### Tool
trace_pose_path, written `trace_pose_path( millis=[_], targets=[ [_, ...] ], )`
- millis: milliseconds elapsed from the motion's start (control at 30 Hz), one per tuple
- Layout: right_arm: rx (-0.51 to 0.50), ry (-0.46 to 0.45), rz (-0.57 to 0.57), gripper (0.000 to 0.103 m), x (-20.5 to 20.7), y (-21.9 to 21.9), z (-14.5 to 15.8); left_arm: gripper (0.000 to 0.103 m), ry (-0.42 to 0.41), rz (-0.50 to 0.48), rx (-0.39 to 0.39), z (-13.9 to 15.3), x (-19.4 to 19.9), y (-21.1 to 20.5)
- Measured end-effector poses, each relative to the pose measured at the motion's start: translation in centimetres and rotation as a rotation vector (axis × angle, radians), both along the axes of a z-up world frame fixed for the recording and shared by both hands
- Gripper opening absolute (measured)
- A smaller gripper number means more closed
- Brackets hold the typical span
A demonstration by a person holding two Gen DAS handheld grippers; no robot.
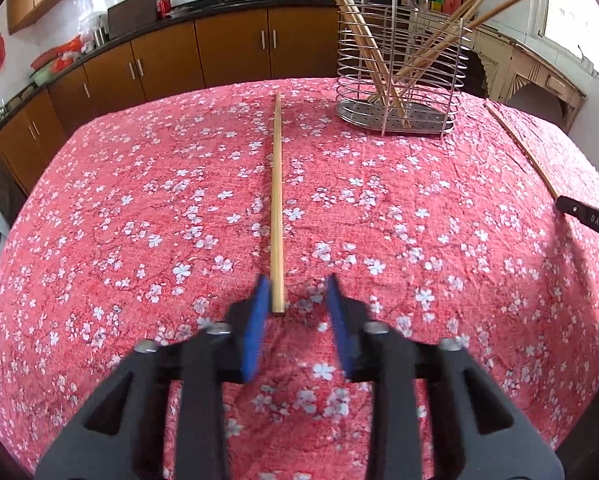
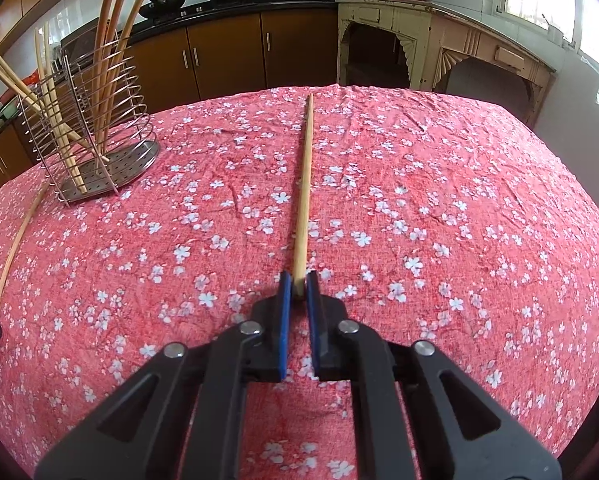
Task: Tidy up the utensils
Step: 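Lift both held chopsticks over the wire holder and lower them in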
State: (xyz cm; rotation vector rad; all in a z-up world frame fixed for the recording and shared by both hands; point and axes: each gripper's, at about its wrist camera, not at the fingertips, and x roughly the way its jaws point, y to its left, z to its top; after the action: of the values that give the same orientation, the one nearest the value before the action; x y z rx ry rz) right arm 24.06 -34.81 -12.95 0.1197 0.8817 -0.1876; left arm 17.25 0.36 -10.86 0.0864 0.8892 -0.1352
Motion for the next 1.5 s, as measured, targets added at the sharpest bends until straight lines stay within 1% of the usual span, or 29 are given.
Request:
trace_pose_path(
  millis=[33,200,333,533,667,900,1200,1300,1500],
  targets=[
    [0.008,-0.002,-0.001,0.008,-0.1,-0.1,0.0,0.008,0.002,-0.011,-0.02,0.0,-0.1,0.1],
    [0.049,-0.028,-0.013,0.008,-1.1,-0.7,0.4,0.007,0.012,-0.045,-0.064,0.3,-0.4,0.7],
    [0.048,-0.09,-0.018,0.008,-2.2,-1.1,2.0,0.007,-0.022,-0.053,-0.093,1.5,-0.9,1.6],
    [-0.004,-0.247,-0.027,0.008,-4.1,-1.1,6.3,0.007,-0.191,-0.054,-0.129,6.1,-2.0,2.9],
    [-0.007,-0.325,-0.029,0.008,-4.8,-1.1,8.8,0.007,-0.312,-0.04,-0.146,9.3,-2.3,3.3],
    [-0.01,-0.449,-0.021,0.008,-6.0,-1.0,12.5,0.007,-0.46,-0.012,-0.177,13.1,-2.4,3.5],
    [0.013,-0.591,0.002,0.007,-6.9,-0.9,17.3,0.007,-0.582,0.009,-0.185,16.3,-2.8,3.8],
    [0.037,-0.614,0.02,0.008,-6.8,-0.8,18.6,0.007,-0.606,0.013,-0.192,17.2,-2.8,3.8],
    [0.067,-0.635,0.065,0.007,-6.5,0.2,20.1,0.007,-0.639,0.007,-0.193,18.5,-2.5,3.3]
  ],
)
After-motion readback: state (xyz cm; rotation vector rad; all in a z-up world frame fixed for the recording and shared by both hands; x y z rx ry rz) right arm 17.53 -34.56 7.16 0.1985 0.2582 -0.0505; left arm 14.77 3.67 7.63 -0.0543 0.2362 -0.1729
